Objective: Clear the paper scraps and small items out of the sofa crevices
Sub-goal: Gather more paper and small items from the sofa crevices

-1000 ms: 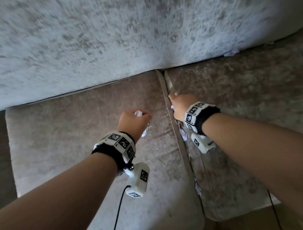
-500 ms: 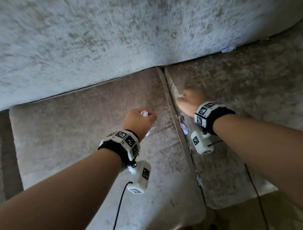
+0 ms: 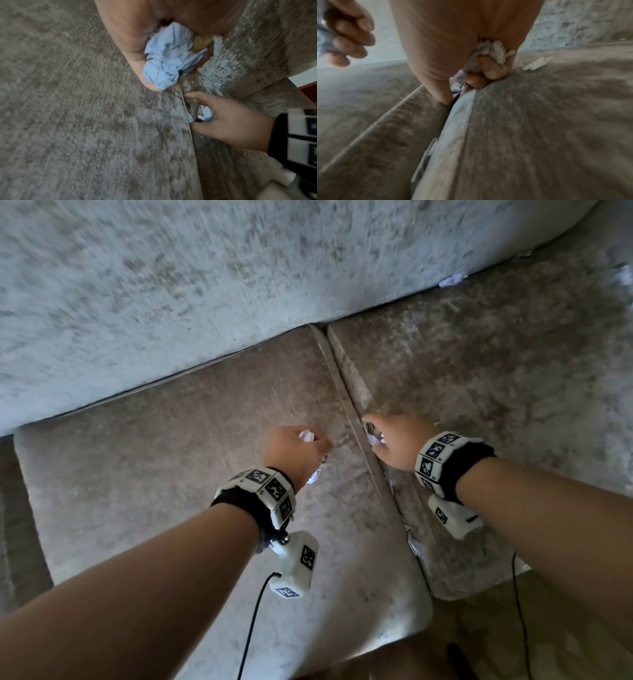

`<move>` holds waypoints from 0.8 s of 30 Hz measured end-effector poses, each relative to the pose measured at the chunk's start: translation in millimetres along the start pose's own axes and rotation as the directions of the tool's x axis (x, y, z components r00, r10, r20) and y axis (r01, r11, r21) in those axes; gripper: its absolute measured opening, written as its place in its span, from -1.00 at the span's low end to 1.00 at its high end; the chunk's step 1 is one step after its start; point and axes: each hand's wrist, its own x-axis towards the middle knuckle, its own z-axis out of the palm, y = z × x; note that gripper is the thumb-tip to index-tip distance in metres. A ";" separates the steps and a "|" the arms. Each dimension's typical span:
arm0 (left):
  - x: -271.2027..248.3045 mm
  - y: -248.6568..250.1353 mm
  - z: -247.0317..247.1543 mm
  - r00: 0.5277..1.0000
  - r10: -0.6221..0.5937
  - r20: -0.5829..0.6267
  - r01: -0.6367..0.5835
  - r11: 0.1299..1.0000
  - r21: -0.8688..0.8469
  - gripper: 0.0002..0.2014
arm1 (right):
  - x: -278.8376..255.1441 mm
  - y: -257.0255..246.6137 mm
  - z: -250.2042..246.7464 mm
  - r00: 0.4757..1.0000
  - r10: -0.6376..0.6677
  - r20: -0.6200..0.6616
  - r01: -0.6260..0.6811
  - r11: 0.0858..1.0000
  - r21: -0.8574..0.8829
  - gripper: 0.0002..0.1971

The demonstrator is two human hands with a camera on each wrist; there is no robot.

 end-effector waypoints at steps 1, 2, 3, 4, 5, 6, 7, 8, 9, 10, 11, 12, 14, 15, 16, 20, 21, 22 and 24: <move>-0.6 -2.8 2.2 1.000 0.002 0.012 -0.002 1.000 -0.003 -0.87 | -1.0 -0.9 1.4 1.000 -0.017 -0.009 0.016 0.997 -0.069 -0.36; -0.7 -5.6 3.9 1.000 0.001 0.020 -0.001 1.000 -0.003 -0.87 | -0.8 -2.3 2.8 1.000 -0.022 -0.015 0.020 0.993 -0.120 -0.31; -0.4 -7.5 5.3 1.000 -0.001 0.017 0.001 1.000 0.002 -0.86 | 0.9 -4.3 4.7 0.999 -0.029 -0.021 0.024 0.984 -0.176 -0.29; 0.5 -9.4 7.1 1.000 -0.001 0.011 0.001 1.000 0.006 -0.86 | 3.5 -7.2 5.9 0.999 -0.030 -0.013 0.026 0.969 -0.246 -0.29; 0.4 -11.3 9.1 1.000 -0.007 0.009 0.007 1.000 0.008 -0.86 | 5.8 -10.6 7.0 1.000 -0.029 0.006 0.029 0.952 -0.305 -0.30; -0.3 -12.2 11.9 1.000 -0.011 0.010 0.011 1.000 0.010 -0.86 | 7.3 -13.3 6.4 0.999 -0.025 0.023 0.031 0.942 -0.334 -0.32; -0.9 -13.1 13.8 1.000 -0.008 0.011 0.008 1.000 0.014 -0.85 | 8.7 -14.2 6.5 0.999 -0.020 0.026 0.028 0.940 -0.339 -0.34; -1.8 -13.8 14.9 1.000 -0.006 0.010 0.006 1.000 0.017 -0.84 | 9.5 -14.0 7.0 0.999 -0.018 0.029 0.026 0.946 -0.324 -0.35; -3.4 -12.8 16.0 1.000 -0.007 0.011 0.006 1.000 0.013 -0.82 | 10.2 -12.4 5.8 0.999 -0.019 0.032 0.028 0.952 -0.305 -0.38; -4.4 -12.4 16.3 1.000 -0.008 0.009 0.008 1.000 0.002 -0.82 | 10.4 -11.1 5.0 0.999 -0.029 0.030 0.037 0.958 -0.284 -0.42; -4.3 -12.8 16.6 1.000 -0.014 0.004 0.014 1.000 -0.009 -0.83 | 9.9 -10.4 4.0 0.999 -0.041 0.020 0.044 0.962 -0.269 -0.47; -4.2 -13.2 16.6 1.000 -0.020 0.000 0.020 1.000 -0.013 -0.85 | 9.1 -10.6 3.2 0.999 -0.047 0.016 0.050 0.964 -0.261 -0.53; -4.7 -12.5 16.4 1.000 -0.026 -0.002 0.026 1.000 -0.007 -0.87 | 10.3 -12.9 3.4 0.999 -0.033 0.005 0.033 0.961 -0.274 -0.66; -5.0 -11.6 16.5 1.000 -0.031 -0.002 0.031 1.000 -0.003 -0.87 | 13.1 -14.2 3.6 1.000 -0.025 0.002 0.024 0.958 -0.286 -0.70; -5.5 -10.1 16.5 0.999 -0.039 0.001 0.039 0.999 -0.005 -0.87 | 14.5 -16.3 2.6 1.000 -0.015 0.003 0.015 0.954 -0.299 -0.71; -6.3 -4.3 11.4 0.999 -0.043 0.006 0.043 0.999 -0.018 -0.86 | 13.5 -20.3 5.0 0.999 -0.019 -0.034 0.008 0.954 -0.299 -0.76; -6.0 -3.8 10.7 0.999 -0.042 0.004 0.042 0.999 -0.020 -0.85 | 10.6 -18.7 3.8 0.998 -0.011 -0.060 -0.004 0.970 -0.241 -0.80; -5.5 -3.8 10.8 0.999 -0.042 0.003 0.042 0.999 -0.022 -0.85 | 7.7 -16.0 0.5 0.996 0.000 -0.087 -0.014 0.987 -0.163 -0.83; -5.1 -2.9 13.0 0.999 -0.044 -0.002 0.044 0.999 -0.030 -0.85 | 3.4 -8.6 -7.2 0.990 -0.005 -0.144 0.012 0.999 0.045 -0.83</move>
